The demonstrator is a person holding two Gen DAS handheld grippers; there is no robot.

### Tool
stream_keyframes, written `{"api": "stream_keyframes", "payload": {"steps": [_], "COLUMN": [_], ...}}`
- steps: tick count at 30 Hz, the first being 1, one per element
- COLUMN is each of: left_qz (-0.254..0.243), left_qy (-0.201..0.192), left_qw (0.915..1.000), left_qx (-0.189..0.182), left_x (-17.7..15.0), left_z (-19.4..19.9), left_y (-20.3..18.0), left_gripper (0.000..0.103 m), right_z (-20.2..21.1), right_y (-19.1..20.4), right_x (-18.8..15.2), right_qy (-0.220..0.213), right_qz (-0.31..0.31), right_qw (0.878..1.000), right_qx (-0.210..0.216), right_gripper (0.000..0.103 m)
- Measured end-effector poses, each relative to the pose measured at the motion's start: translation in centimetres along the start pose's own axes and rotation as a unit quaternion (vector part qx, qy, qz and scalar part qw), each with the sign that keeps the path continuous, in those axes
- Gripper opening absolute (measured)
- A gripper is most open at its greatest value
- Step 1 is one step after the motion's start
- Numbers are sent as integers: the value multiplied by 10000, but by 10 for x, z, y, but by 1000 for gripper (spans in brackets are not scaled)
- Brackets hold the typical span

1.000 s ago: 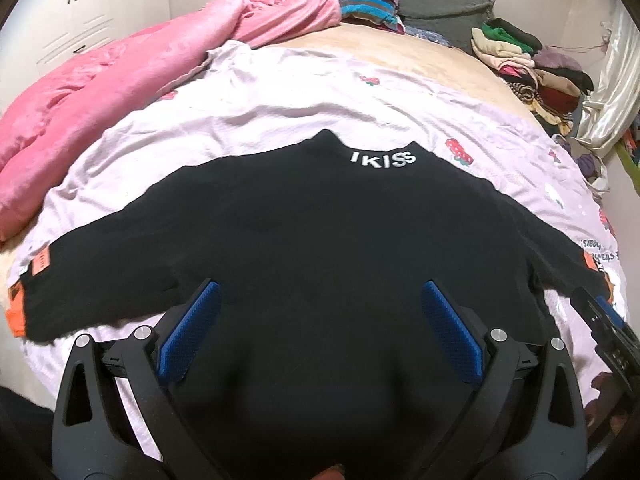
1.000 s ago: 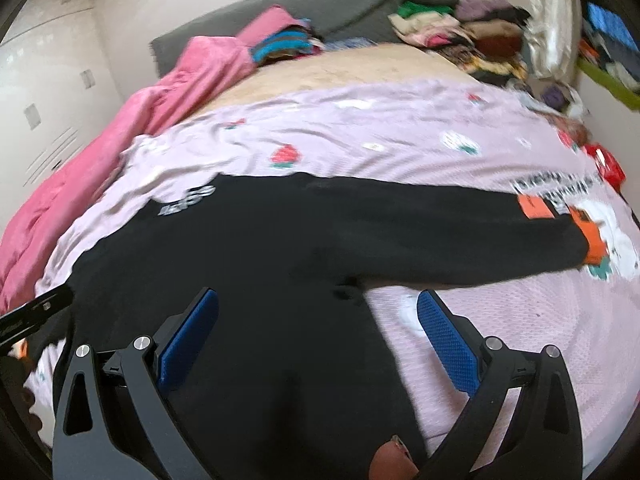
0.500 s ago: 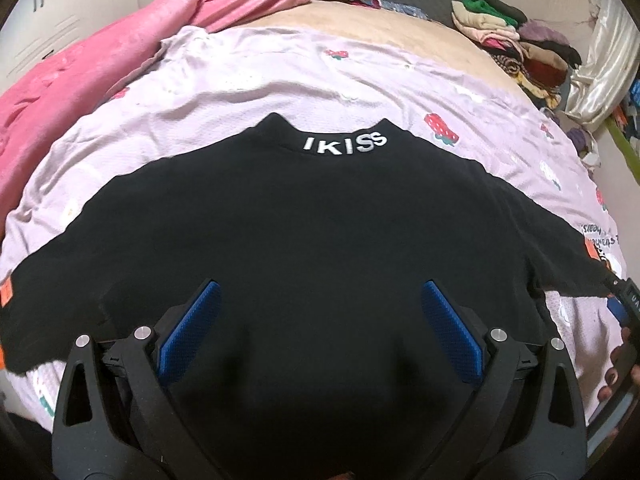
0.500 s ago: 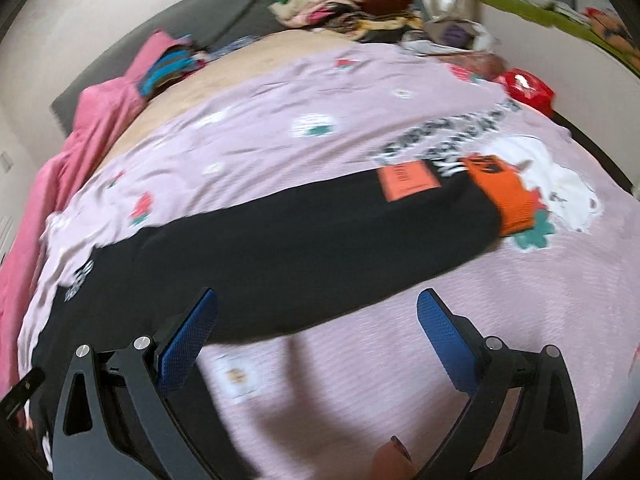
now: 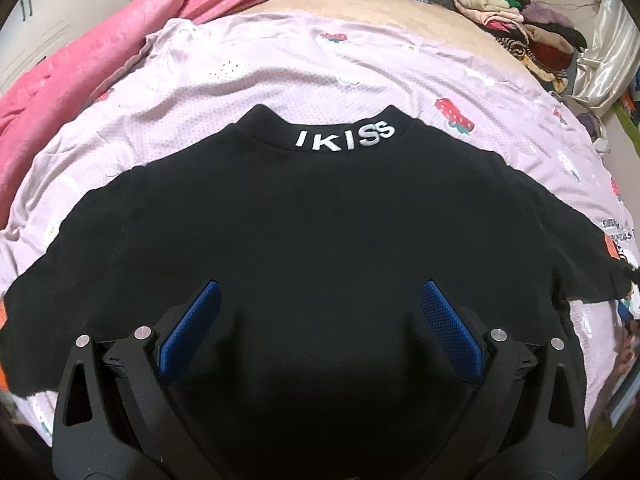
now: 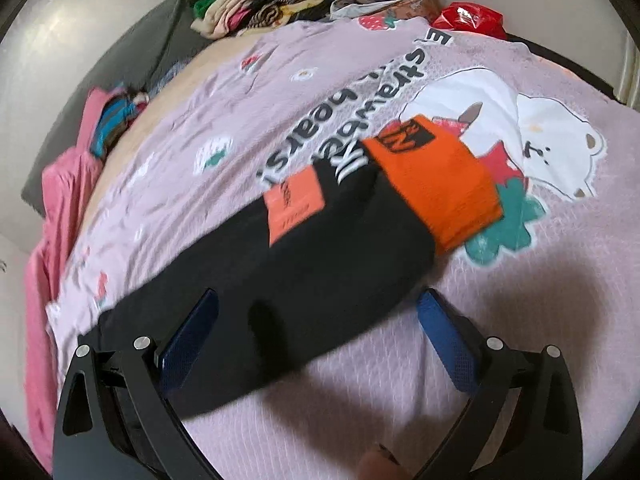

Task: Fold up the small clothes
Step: 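Grasp the orange cuff of the sleeve with the right tool and lift, then carry the cuff across the body with the right tool while the left tool takes it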

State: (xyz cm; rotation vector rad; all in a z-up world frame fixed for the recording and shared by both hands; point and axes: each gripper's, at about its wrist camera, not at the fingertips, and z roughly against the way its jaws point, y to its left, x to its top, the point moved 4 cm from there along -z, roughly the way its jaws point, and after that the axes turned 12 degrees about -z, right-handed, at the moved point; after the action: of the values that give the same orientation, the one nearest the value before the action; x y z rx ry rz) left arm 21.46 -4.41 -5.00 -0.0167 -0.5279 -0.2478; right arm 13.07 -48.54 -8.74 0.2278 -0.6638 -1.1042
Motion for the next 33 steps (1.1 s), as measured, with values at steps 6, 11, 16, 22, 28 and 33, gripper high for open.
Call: {"api": "stream_keyframes", "payload": {"steps": [6, 11, 16, 22, 28, 33], "left_qz": [76, 137, 85, 148, 236, 349], "left_qy": [-26, -153, -318, -451, -622, -747], "left_qw": [10000, 9998, 9993, 9988, 9978, 9966], "left_qx": [33, 63, 158, 127, -3, -38], "left_x": [1, 6, 12, 16, 16, 15], "left_z": [-1, 6, 18, 30, 44, 56], "left_y": [10, 16, 18, 25, 31, 42], "left_gripper": [94, 94, 94, 94, 94, 94], "right_z": [-7, 7, 34, 63, 84, 97], "right_y": [-3, 4, 33, 77, 119, 160], "right_x": [23, 29, 22, 3, -24, -56], "right_qy": [-354, -619, -838, -919, -785, -624], "right_qz": [-241, -84, 484, 1144, 1623, 2130], "right_qw": [9991, 9971, 9894, 9759, 9619, 9465], "right_qx": [-1, 426, 1082, 1615, 2057, 2343], "right_gripper": [54, 13, 9, 9, 9, 9]}}
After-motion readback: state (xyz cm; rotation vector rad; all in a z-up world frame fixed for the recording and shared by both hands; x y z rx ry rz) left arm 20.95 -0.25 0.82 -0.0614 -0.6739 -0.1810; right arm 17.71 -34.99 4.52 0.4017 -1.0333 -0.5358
